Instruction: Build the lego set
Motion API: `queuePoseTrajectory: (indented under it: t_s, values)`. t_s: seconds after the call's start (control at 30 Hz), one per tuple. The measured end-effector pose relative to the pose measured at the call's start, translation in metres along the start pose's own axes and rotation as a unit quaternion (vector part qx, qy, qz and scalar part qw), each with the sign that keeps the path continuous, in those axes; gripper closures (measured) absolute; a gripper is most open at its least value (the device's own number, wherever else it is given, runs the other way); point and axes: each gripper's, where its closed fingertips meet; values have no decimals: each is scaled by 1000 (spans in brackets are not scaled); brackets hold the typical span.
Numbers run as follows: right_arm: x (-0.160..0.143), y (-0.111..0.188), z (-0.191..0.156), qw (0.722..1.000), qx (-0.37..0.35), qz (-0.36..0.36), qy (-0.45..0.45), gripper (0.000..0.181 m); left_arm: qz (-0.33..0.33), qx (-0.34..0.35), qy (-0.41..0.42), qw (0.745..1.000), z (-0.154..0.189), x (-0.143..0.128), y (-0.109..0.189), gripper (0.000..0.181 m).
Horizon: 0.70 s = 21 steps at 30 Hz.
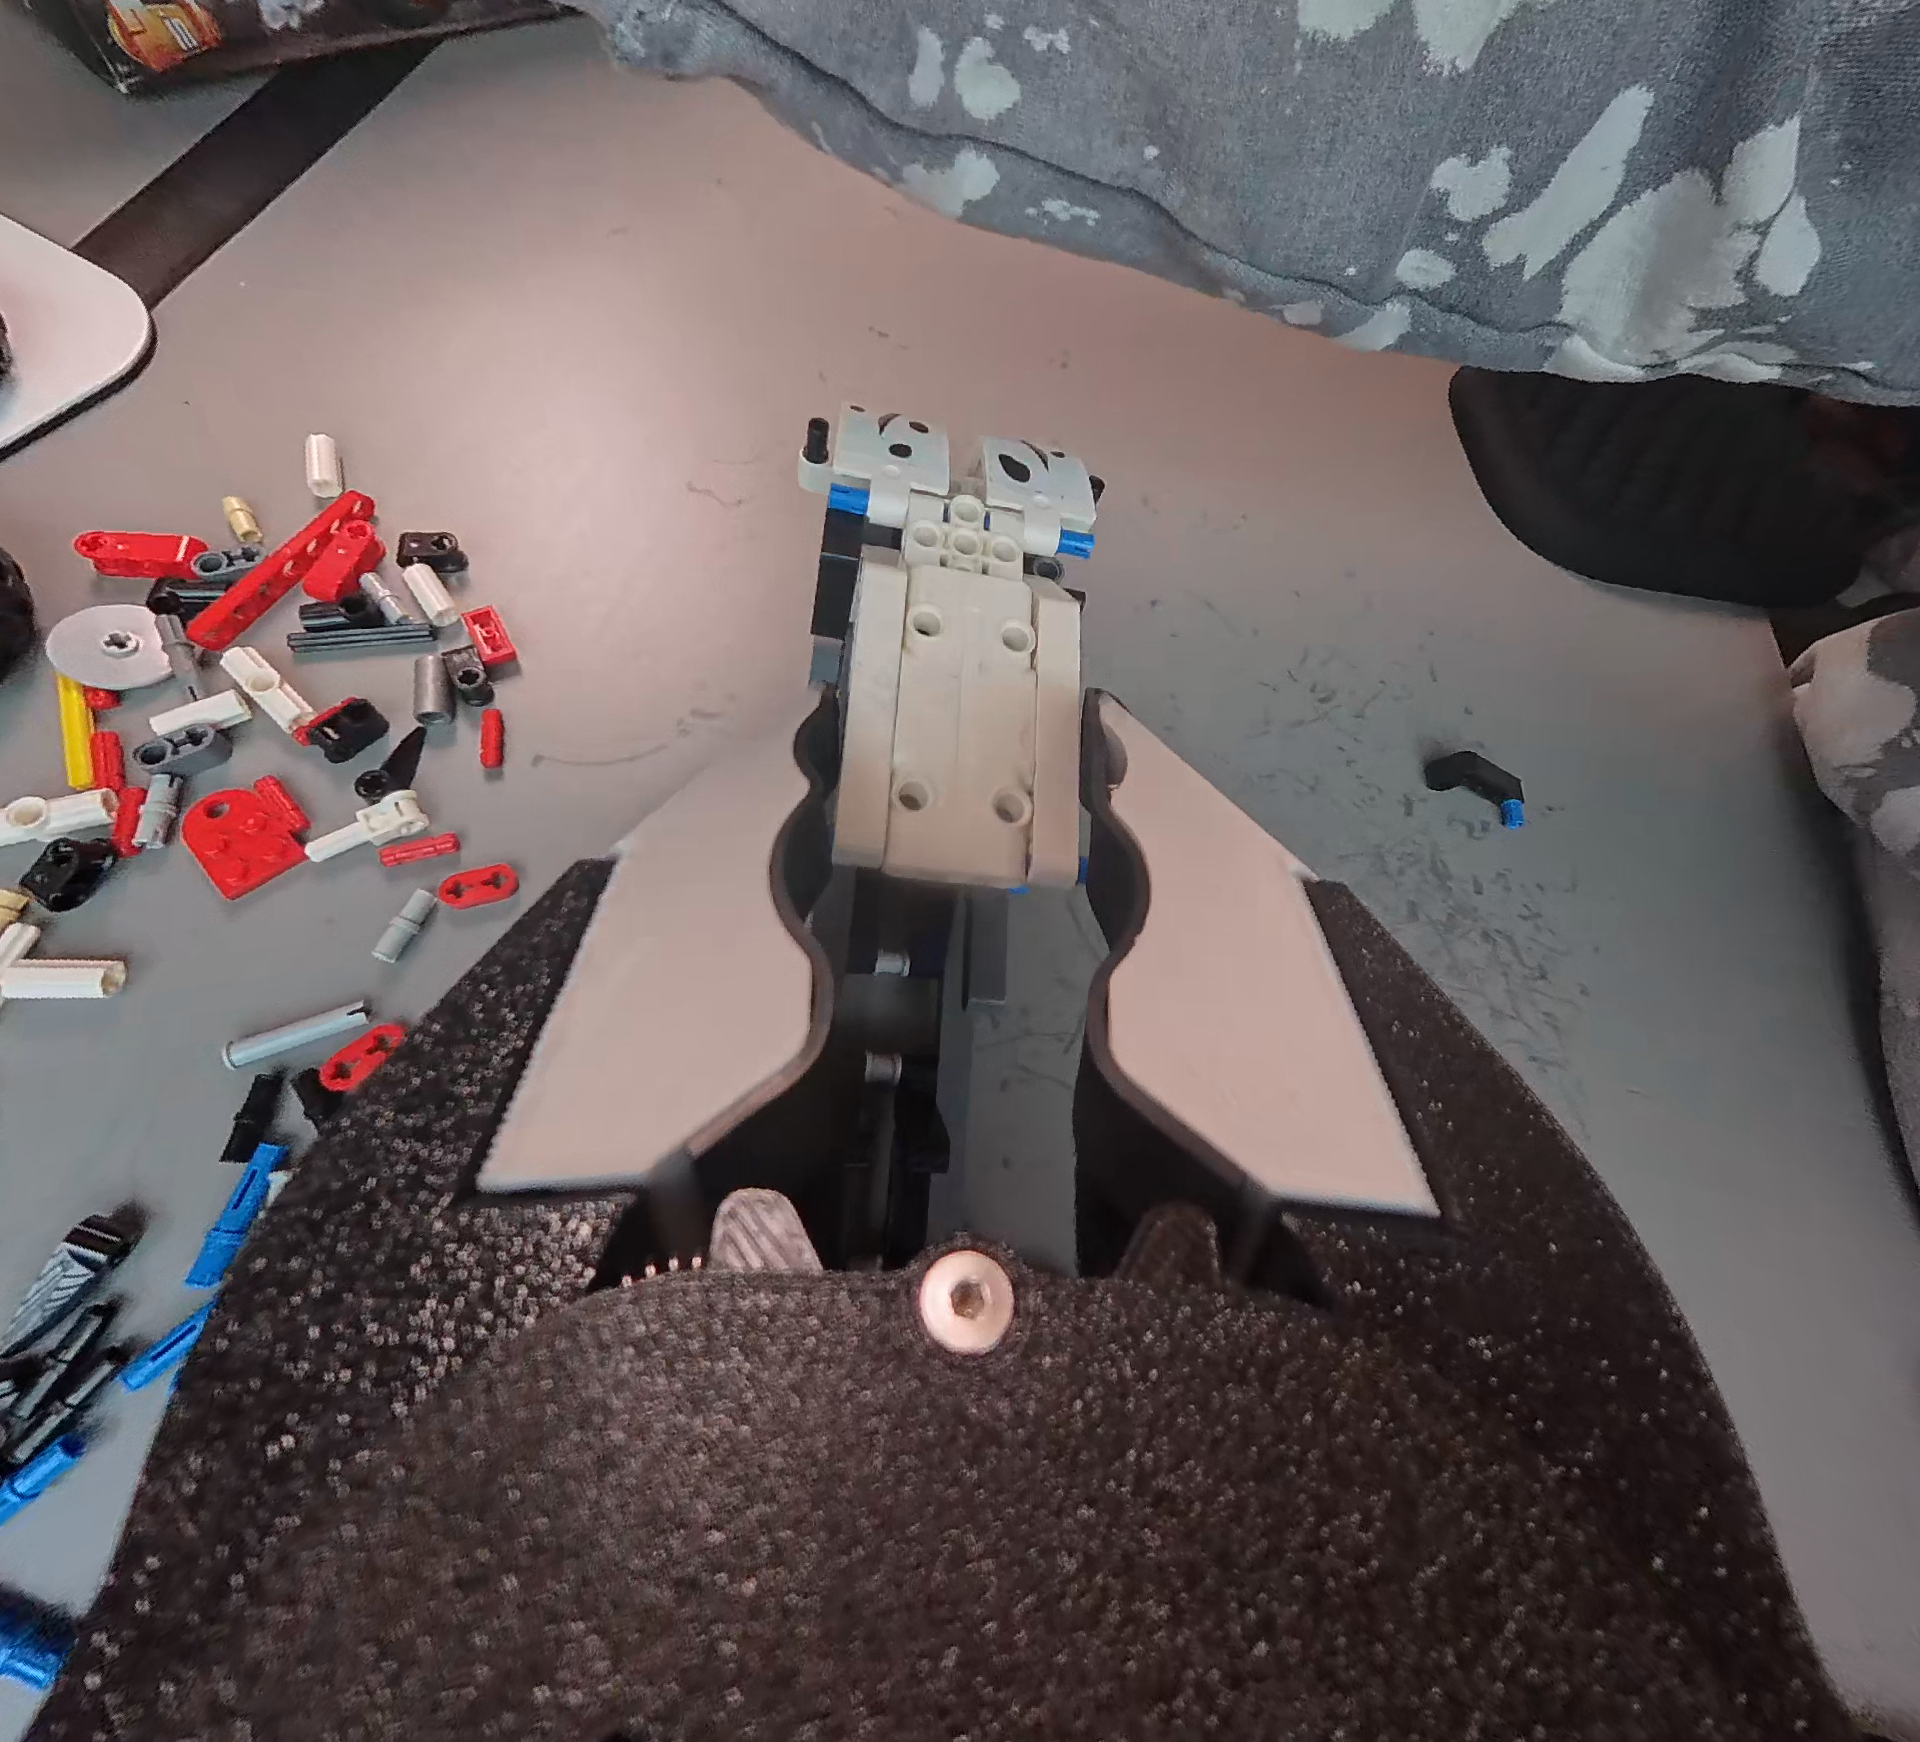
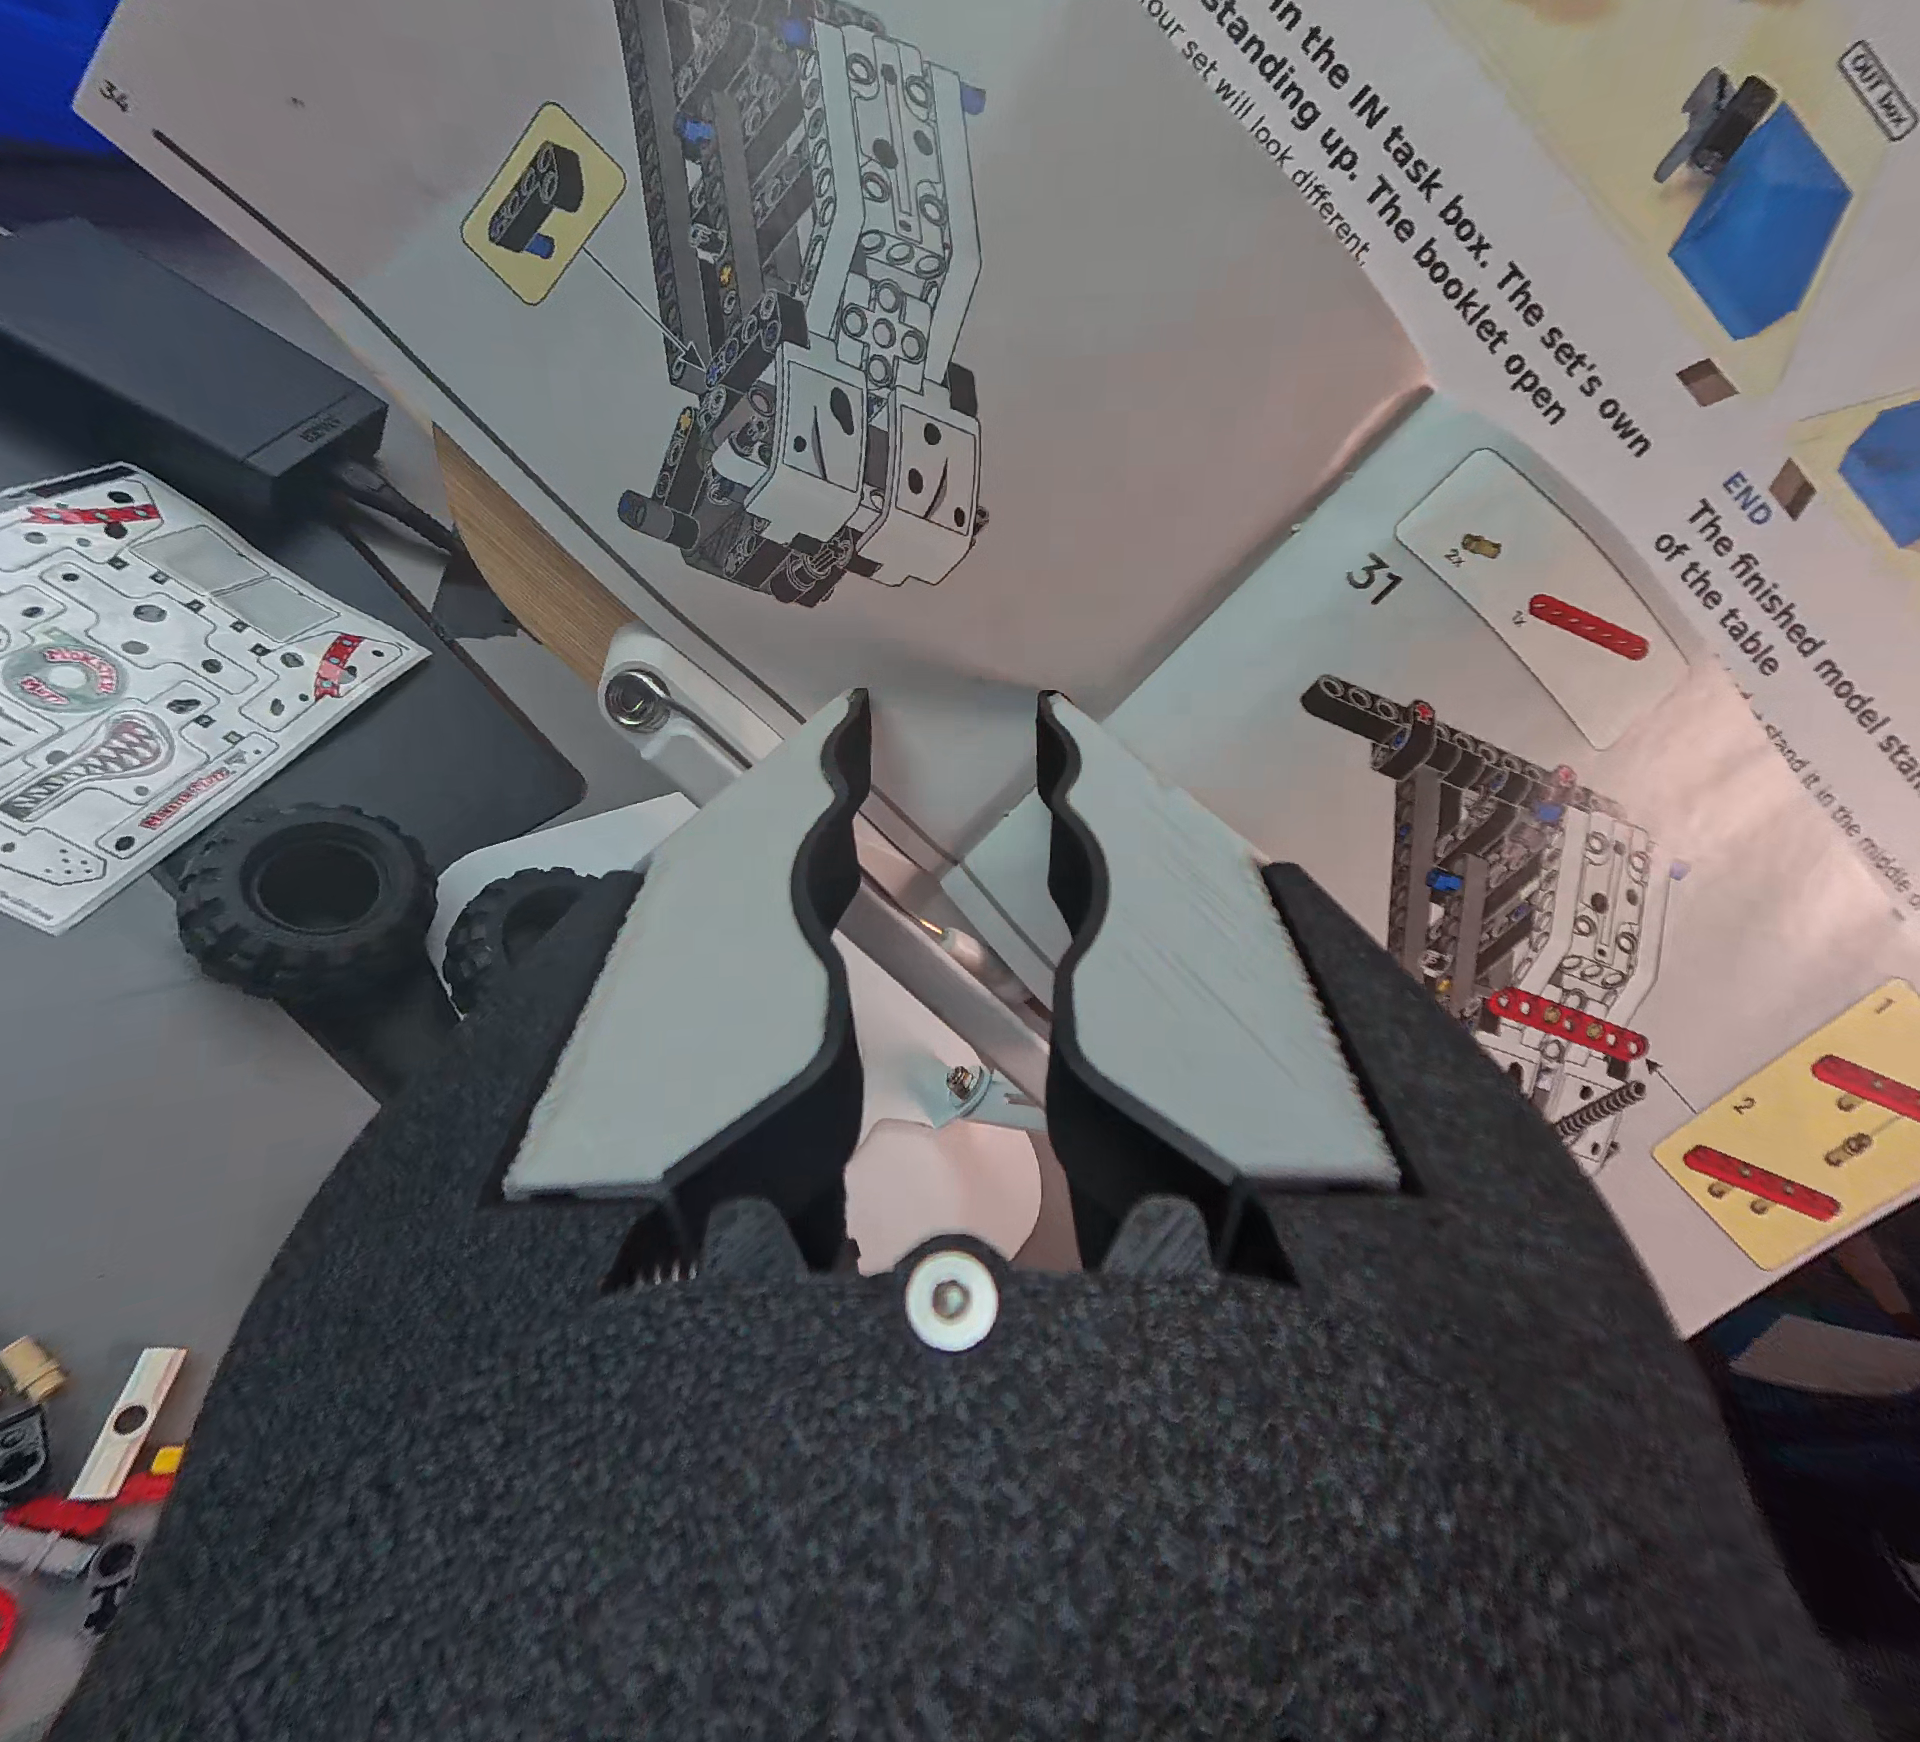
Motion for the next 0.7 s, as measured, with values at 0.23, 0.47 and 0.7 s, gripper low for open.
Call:
queuePoseTrajectory:
  t_s: [0.23,0.47,0.7]
  values:
    - [-2,2,-5,1000,13,-1,1,143,1,2,-1,1000,0,0,0,135]
    - [-3,6,-4,999,33,3,-25,143,4,-3,-5,1000,2,1,0,131]
    - [-2,13,-1,998,39,8,-40,145,-1,-1,-13,1000,4,0,0,131]
Point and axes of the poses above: each gripper's, where its closed fingertips meet, y back along the fingers, x out of its top, z = x × y across the jaws, and after that the axes turned 8 degrees about x, right-handed
